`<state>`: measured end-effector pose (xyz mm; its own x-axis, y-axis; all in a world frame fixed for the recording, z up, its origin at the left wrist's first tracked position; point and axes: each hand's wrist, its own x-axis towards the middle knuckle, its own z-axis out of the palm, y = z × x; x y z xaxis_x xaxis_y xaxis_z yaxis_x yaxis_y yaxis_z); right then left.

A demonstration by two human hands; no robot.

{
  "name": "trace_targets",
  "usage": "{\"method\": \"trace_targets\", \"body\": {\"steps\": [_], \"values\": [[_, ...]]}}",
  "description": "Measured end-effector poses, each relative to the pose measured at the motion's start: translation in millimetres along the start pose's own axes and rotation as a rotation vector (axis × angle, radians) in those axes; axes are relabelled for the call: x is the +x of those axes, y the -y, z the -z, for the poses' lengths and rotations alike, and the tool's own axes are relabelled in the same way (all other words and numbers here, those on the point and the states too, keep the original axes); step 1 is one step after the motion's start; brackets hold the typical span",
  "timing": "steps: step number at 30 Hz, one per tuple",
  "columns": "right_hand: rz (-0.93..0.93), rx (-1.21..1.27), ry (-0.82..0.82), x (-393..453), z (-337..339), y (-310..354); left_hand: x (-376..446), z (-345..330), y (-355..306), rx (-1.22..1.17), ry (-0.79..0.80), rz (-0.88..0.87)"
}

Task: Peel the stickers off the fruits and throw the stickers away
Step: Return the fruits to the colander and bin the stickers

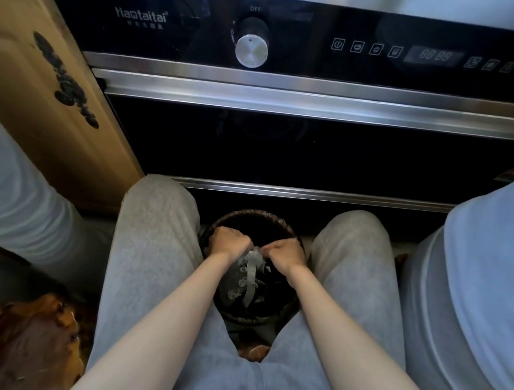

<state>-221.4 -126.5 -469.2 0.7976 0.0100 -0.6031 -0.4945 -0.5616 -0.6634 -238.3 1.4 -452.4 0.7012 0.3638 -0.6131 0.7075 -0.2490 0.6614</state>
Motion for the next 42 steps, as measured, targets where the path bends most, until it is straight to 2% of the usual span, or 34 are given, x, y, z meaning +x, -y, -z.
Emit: {"method": "trace_targets", "body": {"steps": [4,15,23,30,42], "values": [[0.005,-0.099,-0.002,-1,-1,0,-1,-1,0,0.039,-0.037,-0.008],[0.000,-0.111,-0.025,1,0,4,0,1,0,0.019,-0.069,-0.034],[-0.024,0.017,-0.053,3,-2,-1,4,-2,7,0.132,-0.034,-0.017],[-0.104,0.287,-0.101,3,4,4,7,0,5,0.008,-0.110,-0.020],[-0.110,0.279,-0.079,3,5,4,10,-3,8,-0.039,-0.058,-0.015]]}}
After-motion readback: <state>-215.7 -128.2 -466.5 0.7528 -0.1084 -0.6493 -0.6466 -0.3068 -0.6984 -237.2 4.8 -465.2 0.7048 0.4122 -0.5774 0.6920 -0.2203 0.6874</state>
